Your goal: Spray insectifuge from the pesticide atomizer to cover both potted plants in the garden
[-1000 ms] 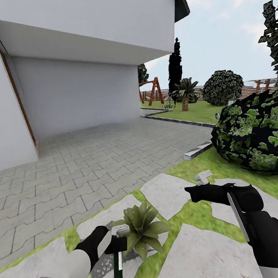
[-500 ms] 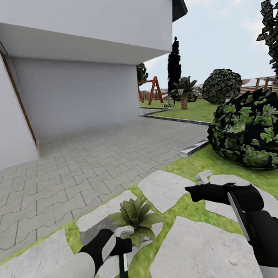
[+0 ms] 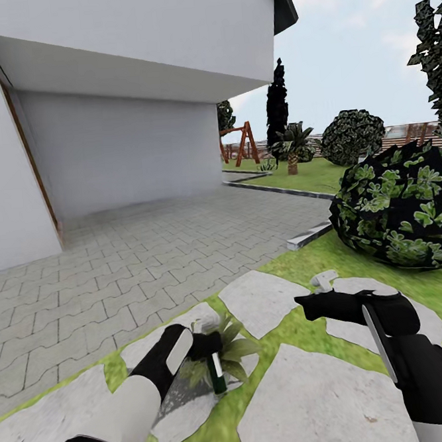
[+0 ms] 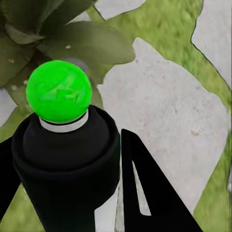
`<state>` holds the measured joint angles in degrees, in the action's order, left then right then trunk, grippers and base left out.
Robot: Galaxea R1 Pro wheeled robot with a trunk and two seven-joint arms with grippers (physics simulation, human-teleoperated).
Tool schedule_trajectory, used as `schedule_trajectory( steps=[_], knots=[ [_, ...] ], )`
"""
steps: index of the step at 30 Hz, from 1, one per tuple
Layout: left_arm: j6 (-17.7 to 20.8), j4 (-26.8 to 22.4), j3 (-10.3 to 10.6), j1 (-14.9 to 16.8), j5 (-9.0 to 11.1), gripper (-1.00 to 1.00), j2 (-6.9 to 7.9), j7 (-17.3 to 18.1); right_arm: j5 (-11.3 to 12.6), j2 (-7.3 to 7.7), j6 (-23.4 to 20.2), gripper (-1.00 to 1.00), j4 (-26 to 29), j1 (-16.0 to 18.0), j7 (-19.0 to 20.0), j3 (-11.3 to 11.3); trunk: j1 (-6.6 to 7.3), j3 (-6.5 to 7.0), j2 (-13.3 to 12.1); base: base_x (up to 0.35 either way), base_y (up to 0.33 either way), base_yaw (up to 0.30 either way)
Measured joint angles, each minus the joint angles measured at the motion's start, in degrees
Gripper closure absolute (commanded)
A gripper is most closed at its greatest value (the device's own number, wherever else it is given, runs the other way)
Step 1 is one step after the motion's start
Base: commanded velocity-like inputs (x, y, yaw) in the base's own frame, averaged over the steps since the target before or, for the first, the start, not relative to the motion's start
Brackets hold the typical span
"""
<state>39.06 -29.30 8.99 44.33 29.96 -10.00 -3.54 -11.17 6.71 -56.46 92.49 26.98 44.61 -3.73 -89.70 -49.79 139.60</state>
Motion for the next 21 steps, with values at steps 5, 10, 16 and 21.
schedule_trajectory(
  steps=[5, 10, 16, 21],
  knots=[
    [4.6, -10.0, 0.3, -0.2, 6.8, 1.00, 0.00, -6.5, 0.0, 0.03, 0.0, 1.00, 0.0, 0.0, 0.0, 0.0, 0.00, 0.00, 0.0, 0.000, 0.000, 0.000],
    [4.9, -9.6, 0.6, -0.7, 9.5, 1.00, 0.00, -9.6, 0.0, 0.04, 0.3, 1.00, 0.0, 0.0, 0.0, -0.1, -0.01, -0.01, 0.0, 0.000, 0.000, 0.000],
    [3.6, -3.4, 1.2, -0.8, 9.8, 1.00, 0.00, -9.4, 0.0, 0.06, 0.3, 1.00, 0.0, 0.0, 0.0, -0.2, -0.01, -0.01, 0.0, 0.000, 0.000, 0.000],
    [1.0, 2.1, 1.2, -0.9, 9.9, 1.00, 0.00, -8.8, 0.0, 0.00, 0.3, 1.00, 0.0, 0.0, 0.0, -0.2, -0.01, -0.01, 0.0, 0.000, 0.000, 0.000]
  ],
)
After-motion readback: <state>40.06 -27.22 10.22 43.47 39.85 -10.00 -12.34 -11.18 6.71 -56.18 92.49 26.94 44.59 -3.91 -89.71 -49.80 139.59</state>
